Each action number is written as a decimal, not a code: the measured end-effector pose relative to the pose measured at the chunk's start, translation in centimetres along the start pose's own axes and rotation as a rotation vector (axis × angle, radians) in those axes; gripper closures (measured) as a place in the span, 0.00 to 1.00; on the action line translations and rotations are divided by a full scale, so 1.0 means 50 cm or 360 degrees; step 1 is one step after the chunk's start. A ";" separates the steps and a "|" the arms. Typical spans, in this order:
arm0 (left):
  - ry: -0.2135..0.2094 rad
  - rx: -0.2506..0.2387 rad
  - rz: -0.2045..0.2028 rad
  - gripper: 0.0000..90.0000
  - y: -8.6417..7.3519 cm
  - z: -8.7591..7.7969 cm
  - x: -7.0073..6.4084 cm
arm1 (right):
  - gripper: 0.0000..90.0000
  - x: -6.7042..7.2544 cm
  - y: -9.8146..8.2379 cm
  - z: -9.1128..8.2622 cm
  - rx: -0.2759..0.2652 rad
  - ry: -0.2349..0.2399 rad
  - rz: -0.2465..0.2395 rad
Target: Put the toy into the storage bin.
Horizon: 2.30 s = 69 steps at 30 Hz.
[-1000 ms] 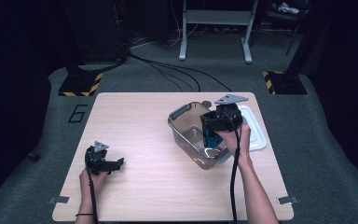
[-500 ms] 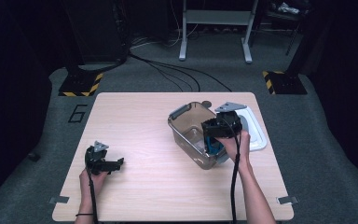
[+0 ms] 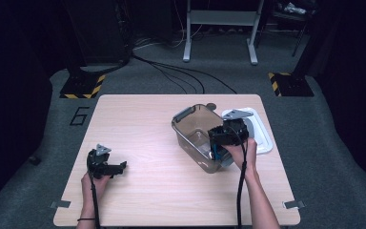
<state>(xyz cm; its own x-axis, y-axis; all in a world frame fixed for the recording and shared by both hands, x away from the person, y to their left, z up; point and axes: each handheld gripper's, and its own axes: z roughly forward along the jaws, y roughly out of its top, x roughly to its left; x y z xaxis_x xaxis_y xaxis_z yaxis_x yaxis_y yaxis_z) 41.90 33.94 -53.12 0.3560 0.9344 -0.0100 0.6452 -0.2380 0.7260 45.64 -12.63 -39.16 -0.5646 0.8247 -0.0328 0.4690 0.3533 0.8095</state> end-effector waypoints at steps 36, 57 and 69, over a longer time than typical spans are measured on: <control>0.0002 0.0000 0.0001 0.01 0.000 0.000 0.000 | 0.27 0.007 -0.034 0.012 0.0101 -0.0001 -0.0057; 0.0002 0.0000 0.0001 0.01 0.000 0.000 0.000 | 0.27 0.015 -0.038 -0.025 0.0191 -0.0001 -0.0076; 0.0002 -0.0001 0.0000 0.01 0.000 0.000 0.000 | 0.29 0.011 -0.041 -0.042 0.0217 0.0022 -0.0059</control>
<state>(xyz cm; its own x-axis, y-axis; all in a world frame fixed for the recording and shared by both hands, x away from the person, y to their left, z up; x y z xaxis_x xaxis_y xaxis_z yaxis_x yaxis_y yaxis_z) 41.90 33.93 -53.12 0.3550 0.9348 -0.0090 0.6448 -0.2379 0.7264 42.94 -13.83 -39.61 -0.5924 0.8039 -0.0524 0.5348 0.4411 0.7207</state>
